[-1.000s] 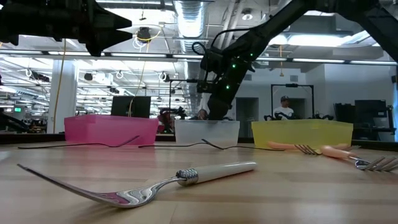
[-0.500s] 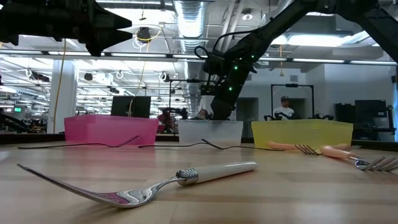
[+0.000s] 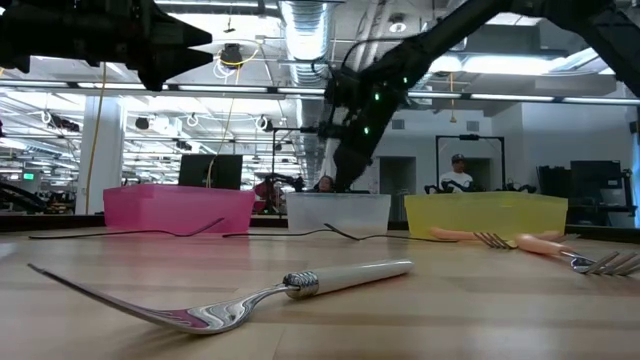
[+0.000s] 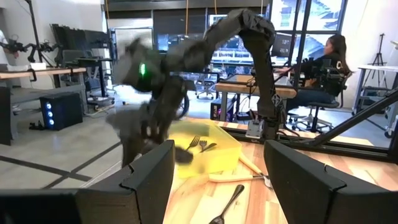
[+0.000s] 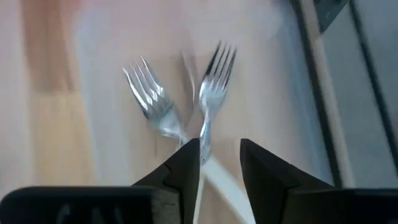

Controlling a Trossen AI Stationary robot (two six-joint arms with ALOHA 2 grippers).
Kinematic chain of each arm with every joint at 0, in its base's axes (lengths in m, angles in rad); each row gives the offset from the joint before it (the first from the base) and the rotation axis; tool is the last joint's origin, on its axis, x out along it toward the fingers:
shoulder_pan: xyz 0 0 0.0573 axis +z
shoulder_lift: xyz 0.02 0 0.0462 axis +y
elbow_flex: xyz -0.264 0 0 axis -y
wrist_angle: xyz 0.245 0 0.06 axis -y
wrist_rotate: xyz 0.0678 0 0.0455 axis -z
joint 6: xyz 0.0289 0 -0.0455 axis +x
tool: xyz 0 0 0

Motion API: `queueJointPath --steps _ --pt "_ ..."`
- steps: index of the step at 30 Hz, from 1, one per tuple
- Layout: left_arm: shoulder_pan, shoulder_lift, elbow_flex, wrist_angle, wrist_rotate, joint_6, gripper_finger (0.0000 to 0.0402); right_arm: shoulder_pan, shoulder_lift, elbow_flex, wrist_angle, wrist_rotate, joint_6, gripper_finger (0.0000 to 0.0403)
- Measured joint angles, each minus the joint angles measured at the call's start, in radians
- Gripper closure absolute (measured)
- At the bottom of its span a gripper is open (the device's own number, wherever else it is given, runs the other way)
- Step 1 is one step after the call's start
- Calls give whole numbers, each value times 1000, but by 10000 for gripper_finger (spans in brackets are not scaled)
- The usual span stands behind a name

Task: Sort silverware by color (type)
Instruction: Put the orange fork into the red bin

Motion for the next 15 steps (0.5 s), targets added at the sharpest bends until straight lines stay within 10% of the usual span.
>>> queueJointPath --steps 15 --pt "0 0 0 -35 11 -91 168 26 -447 192 -581 1 -92 246"
